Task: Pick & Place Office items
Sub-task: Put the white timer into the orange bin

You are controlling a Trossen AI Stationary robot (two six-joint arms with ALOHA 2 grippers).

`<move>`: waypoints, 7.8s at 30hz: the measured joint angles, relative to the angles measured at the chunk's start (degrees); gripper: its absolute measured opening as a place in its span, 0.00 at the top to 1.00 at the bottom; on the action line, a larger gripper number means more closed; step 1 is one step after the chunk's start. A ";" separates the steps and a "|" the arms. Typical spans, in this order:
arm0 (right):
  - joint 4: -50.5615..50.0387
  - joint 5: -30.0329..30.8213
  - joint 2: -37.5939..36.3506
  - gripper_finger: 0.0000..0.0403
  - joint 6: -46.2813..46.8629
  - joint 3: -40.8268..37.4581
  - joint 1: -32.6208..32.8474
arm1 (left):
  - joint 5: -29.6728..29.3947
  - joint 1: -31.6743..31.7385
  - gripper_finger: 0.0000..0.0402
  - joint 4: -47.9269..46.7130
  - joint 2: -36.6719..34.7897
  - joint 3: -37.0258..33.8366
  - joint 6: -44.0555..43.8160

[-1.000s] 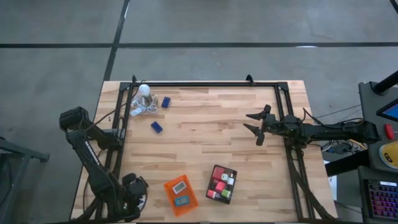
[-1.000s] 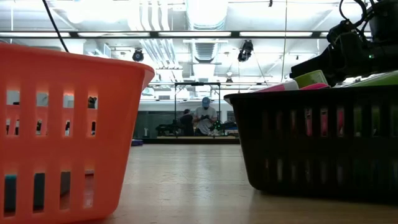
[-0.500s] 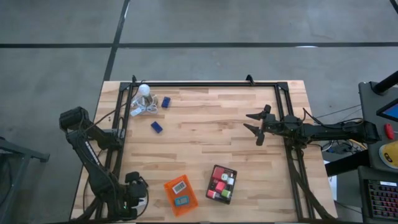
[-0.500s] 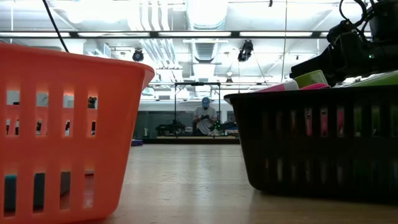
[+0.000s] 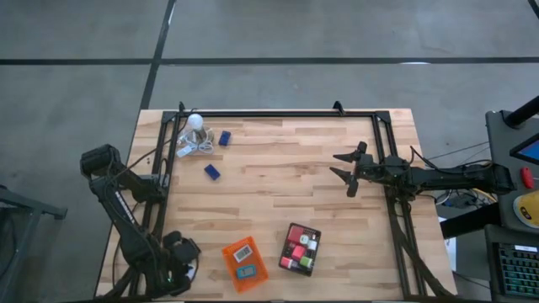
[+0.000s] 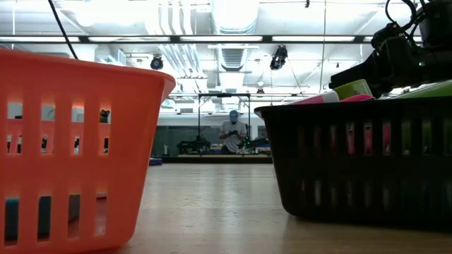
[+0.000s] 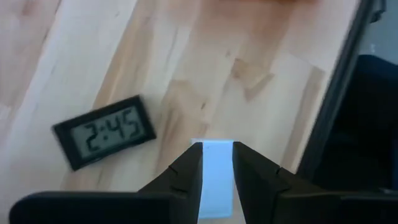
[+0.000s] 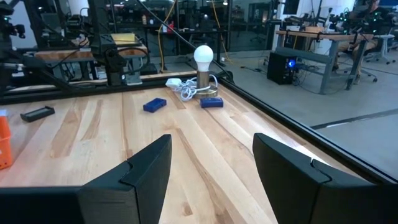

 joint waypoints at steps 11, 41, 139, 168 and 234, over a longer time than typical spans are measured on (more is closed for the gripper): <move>0.00 0.00 -0.02 0.46 0.04 0.00 -0.01 | 0.83 -0.36 0.51 -1.58 0.01 -0.12 -0.97; 0.01 0.00 0.00 0.46 -0.02 0.00 -0.01 | 8.73 -0.82 0.06 5.17 1.39 -3.98 -3.50; 0.00 0.00 -0.02 0.46 -0.04 0.00 -0.02 | 9.53 -0.64 0.06 5.40 6.43 -2.98 -3.69; -0.01 0.00 -0.02 0.46 -0.02 0.00 0.00 | 9.11 -0.62 0.07 0.27 11.50 0.97 -3.48; -0.01 0.00 -0.02 0.46 0.00 0.00 -0.02 | 7.98 -0.62 0.58 0.34 11.40 -0.10 -3.91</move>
